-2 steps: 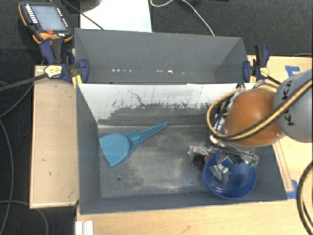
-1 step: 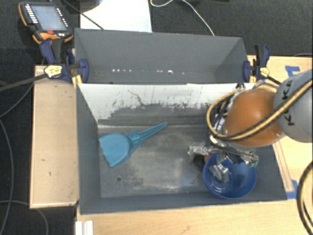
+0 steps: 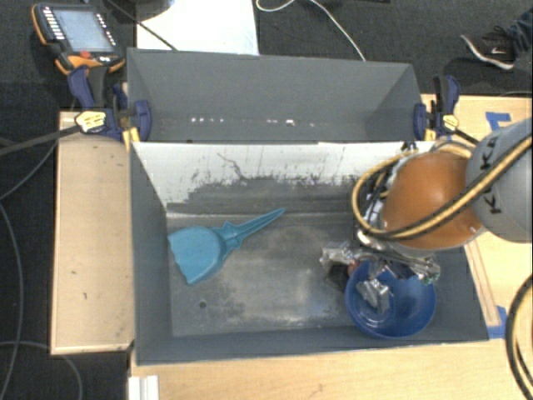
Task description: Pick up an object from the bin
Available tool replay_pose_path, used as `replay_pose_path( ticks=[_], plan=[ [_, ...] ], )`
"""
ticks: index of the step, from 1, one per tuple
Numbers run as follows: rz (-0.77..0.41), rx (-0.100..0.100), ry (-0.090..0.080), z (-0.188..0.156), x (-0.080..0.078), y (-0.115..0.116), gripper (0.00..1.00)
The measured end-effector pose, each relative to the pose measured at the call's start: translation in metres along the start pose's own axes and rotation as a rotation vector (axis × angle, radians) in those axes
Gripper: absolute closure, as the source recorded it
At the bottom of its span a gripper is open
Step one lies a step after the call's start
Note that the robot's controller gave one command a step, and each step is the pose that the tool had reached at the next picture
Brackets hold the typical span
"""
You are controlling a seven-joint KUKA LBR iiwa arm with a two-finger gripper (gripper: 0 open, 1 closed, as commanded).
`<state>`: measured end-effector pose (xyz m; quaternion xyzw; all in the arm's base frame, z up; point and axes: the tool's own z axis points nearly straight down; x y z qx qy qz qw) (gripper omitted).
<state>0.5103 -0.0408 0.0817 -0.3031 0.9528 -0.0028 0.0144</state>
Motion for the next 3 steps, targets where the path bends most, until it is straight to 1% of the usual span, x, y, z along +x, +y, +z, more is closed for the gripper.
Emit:
replay_pose_path(
  ticks=[3],
  plan=[
    [-0.003, 0.000, 0.000, 0.0001, -0.0001, 0.0001, 1.00]
  ],
)
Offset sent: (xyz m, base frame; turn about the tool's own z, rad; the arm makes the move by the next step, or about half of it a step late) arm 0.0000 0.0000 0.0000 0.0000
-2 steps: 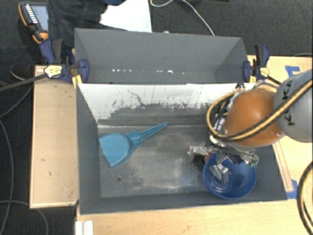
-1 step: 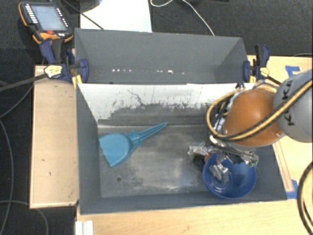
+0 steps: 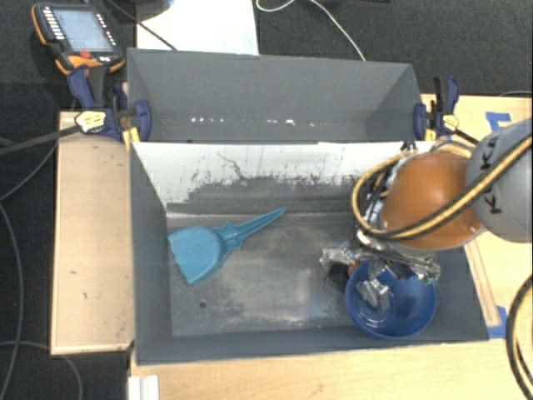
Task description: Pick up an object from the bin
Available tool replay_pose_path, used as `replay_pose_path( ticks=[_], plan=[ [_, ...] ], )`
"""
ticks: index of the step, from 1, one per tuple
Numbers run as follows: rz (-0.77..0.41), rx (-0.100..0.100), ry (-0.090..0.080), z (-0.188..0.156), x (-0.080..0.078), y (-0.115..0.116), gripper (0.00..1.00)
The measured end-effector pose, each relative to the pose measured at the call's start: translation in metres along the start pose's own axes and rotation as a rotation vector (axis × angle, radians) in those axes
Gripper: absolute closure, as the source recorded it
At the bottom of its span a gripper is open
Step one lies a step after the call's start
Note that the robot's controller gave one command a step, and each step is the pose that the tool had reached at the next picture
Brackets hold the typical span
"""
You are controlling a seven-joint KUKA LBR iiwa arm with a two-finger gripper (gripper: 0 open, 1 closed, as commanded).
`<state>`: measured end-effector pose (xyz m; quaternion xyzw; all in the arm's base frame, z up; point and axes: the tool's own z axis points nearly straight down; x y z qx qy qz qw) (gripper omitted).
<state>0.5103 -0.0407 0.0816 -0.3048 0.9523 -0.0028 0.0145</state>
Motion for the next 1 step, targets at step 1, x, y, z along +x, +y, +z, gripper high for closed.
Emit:
replay_pose_path(
  ticks=[1],
  plan=[
    [-0.001, 0.000, 0.000, 0.0001, 0.0000, 0.0001, 1.00]
  ],
)
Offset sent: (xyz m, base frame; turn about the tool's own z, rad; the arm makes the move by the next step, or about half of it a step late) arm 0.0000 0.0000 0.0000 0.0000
